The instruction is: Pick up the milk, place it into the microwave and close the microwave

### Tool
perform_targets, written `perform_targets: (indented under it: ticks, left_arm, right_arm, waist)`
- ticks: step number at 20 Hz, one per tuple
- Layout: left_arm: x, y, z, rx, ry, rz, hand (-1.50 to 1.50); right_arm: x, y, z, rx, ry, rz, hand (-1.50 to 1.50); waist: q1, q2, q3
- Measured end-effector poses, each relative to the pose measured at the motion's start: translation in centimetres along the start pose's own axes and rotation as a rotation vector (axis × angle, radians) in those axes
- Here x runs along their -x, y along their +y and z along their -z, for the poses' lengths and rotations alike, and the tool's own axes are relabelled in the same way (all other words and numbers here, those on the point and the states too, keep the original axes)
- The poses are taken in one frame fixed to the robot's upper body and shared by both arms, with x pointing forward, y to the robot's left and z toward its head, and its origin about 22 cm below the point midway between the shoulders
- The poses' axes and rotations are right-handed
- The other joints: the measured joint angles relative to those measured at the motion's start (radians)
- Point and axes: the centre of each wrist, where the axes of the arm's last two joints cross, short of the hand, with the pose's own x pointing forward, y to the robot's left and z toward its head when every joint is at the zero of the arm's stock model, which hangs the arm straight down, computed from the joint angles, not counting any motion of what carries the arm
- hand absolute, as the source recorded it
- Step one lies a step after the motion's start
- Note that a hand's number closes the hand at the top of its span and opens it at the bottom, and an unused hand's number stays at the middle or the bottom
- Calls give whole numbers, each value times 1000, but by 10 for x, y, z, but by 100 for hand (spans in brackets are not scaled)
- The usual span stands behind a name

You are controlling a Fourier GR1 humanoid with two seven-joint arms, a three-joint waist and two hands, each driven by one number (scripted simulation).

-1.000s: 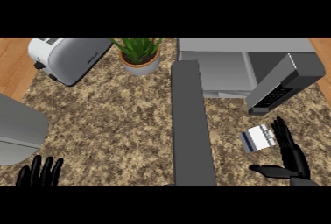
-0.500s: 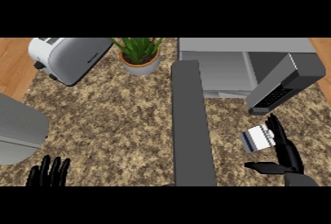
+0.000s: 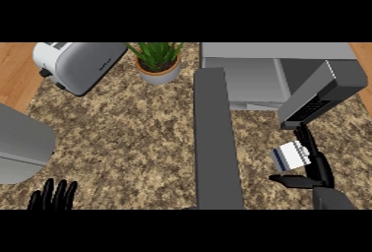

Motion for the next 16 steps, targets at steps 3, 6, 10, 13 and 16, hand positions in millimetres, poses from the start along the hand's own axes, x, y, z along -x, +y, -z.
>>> perform_targets:
  ticks: [3, 6, 10, 13, 16]
  left_arm:
    - [-6, 3, 3, -1, 3, 0, -150]
    - [-11, 2, -1, 2, 4, -4, -150]
    - [-5, 2, 1, 1, 4, -6, -150]
    - [-3, 1, 0, 0, 3, -9, -150]
    - [-3, 5, -3, 4, 3, -12, -150]
  right_arm:
    - [0, 6, 3, 16, -16, -23, 150]
    - [-3, 10, 13, 7, -38, -72, 150]
    - [-3, 14, 17, 39, -58, -92, 150]
    - [-7, 15, 26, 68, -78, -90, 150]
    - [-7, 27, 32, 102, -96, -72, 150]
  waist:
    - [-1, 0, 0]
    - [4, 0, 0]
    - [3, 1, -1]
    - [5, 2, 0]
    - [8, 3, 0]
